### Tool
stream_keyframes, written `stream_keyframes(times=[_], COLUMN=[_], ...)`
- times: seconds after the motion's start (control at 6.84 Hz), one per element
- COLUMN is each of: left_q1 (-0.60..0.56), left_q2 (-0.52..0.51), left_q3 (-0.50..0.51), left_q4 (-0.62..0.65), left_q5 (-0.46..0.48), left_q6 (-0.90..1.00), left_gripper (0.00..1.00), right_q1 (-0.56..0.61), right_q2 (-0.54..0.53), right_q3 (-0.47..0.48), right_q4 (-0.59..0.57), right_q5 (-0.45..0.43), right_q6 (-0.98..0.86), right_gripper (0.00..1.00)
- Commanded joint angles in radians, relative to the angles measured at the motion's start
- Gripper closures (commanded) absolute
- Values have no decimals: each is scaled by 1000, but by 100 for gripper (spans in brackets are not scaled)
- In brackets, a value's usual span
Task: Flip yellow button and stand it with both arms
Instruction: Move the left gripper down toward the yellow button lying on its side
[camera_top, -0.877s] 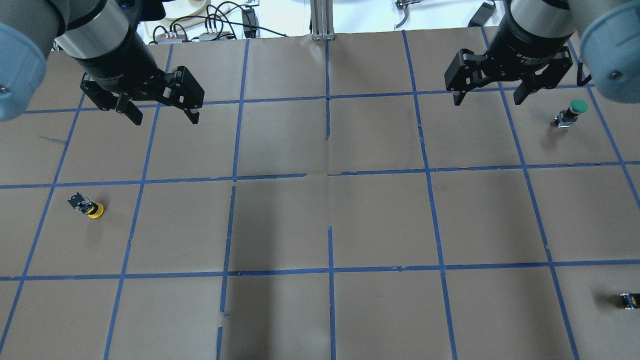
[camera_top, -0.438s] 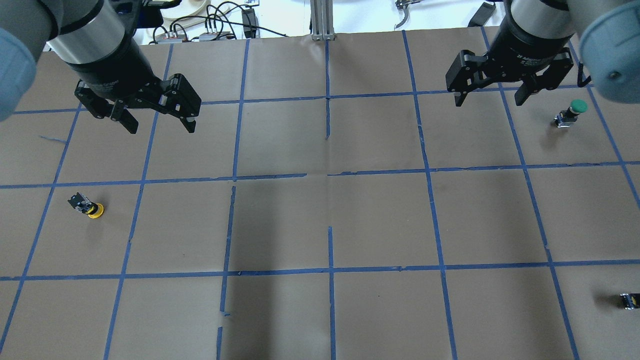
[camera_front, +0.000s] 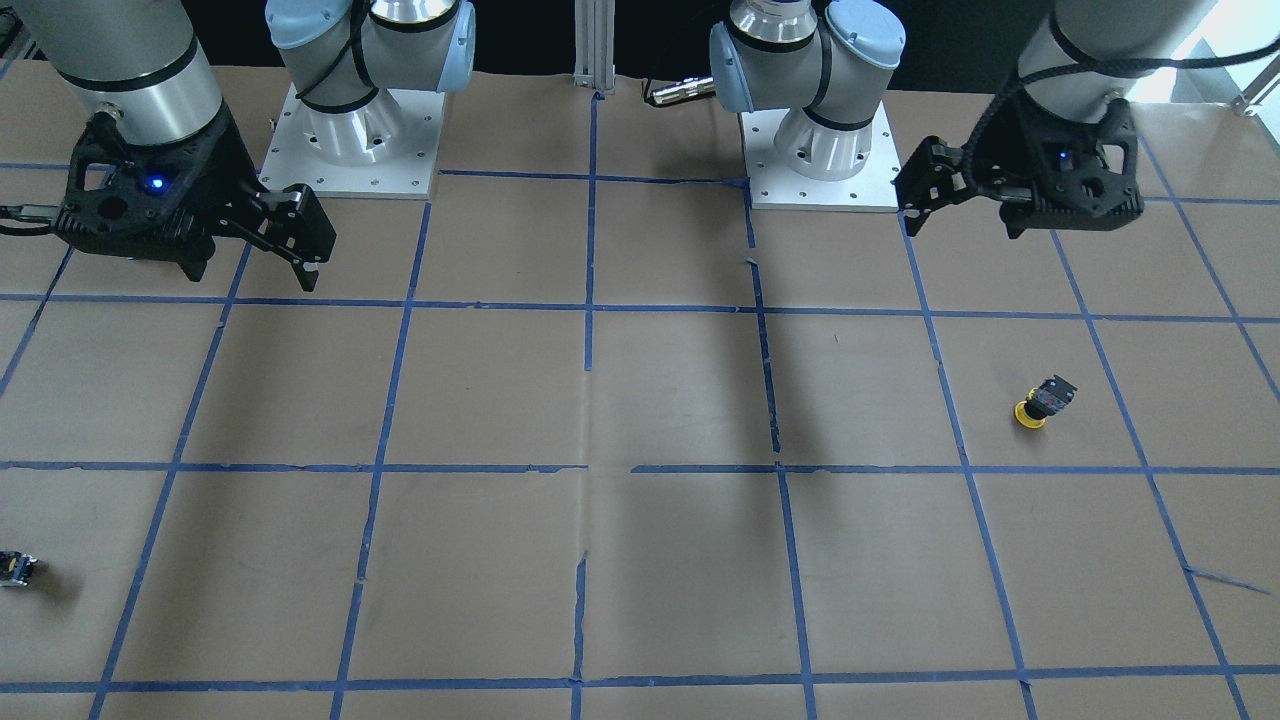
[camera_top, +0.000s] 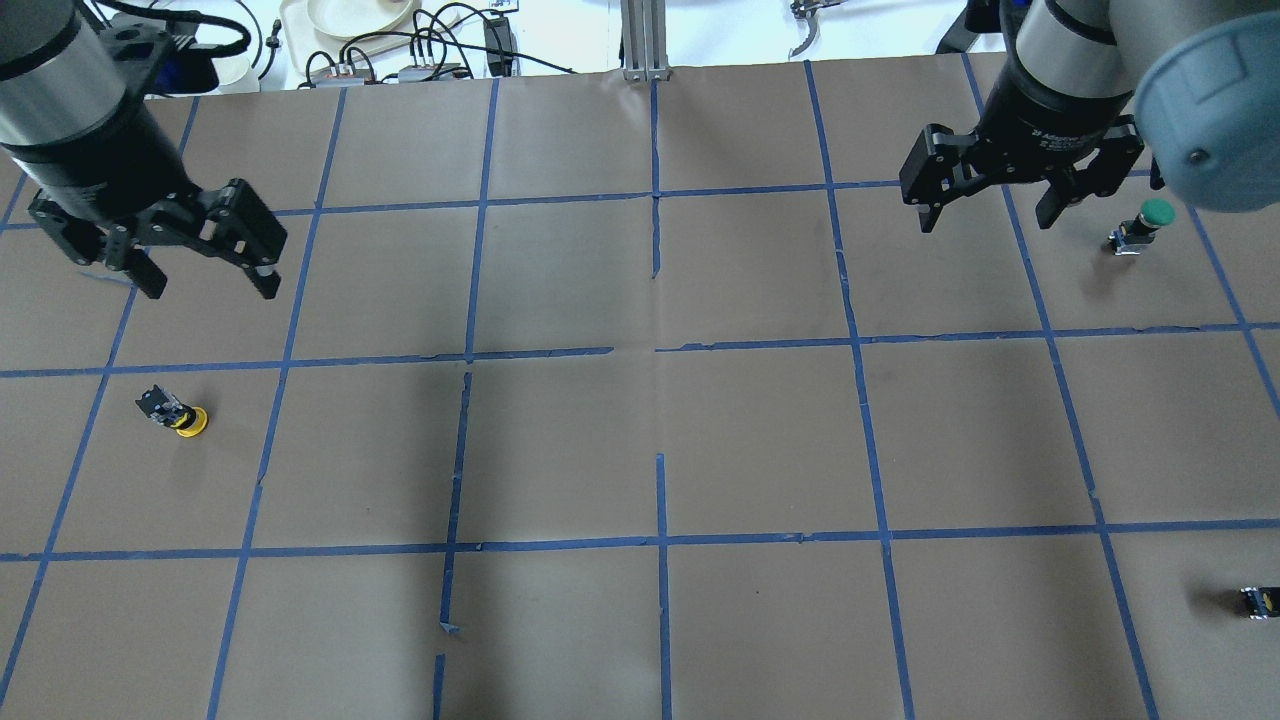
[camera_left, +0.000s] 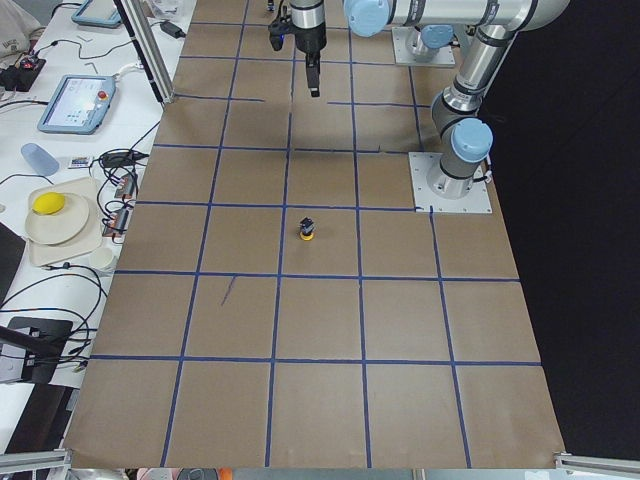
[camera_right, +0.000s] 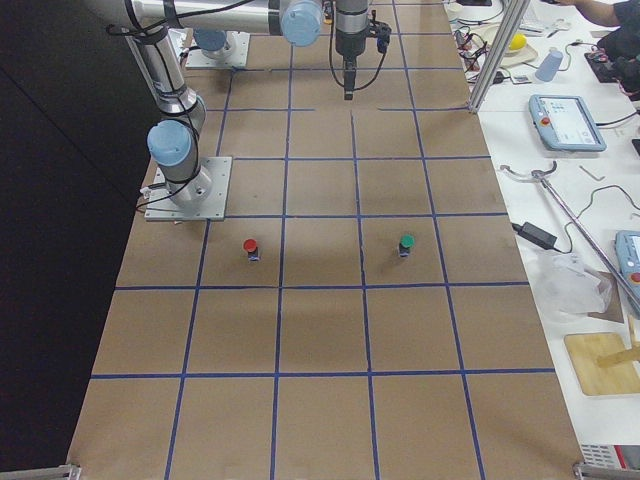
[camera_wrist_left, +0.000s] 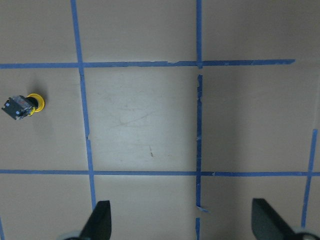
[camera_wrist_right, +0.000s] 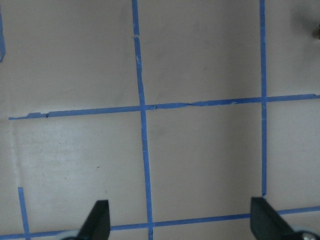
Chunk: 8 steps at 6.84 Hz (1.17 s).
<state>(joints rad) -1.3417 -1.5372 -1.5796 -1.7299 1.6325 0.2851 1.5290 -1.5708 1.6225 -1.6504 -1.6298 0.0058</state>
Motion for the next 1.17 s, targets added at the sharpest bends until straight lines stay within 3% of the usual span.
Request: stream_keyframes(times=[0.0, 0.58, 1.02], left_q1=[183, 336, 369], left_q2=[-21, -105, -233], left_q3=[-83, -265, -289], left_q4=[80, 404, 564], left_q5=[4, 6, 6], left_q6=[242, 714, 1016], left_gripper=[0, 0, 0], right_q1=[2, 13, 8], right_q2=[-9, -6, -21], right_q3=[22, 30, 7], right_q4=[8, 57, 72], right_q5=[4, 1, 4], right_q6=[-9, -10, -10], right_gripper=[0, 0, 0])
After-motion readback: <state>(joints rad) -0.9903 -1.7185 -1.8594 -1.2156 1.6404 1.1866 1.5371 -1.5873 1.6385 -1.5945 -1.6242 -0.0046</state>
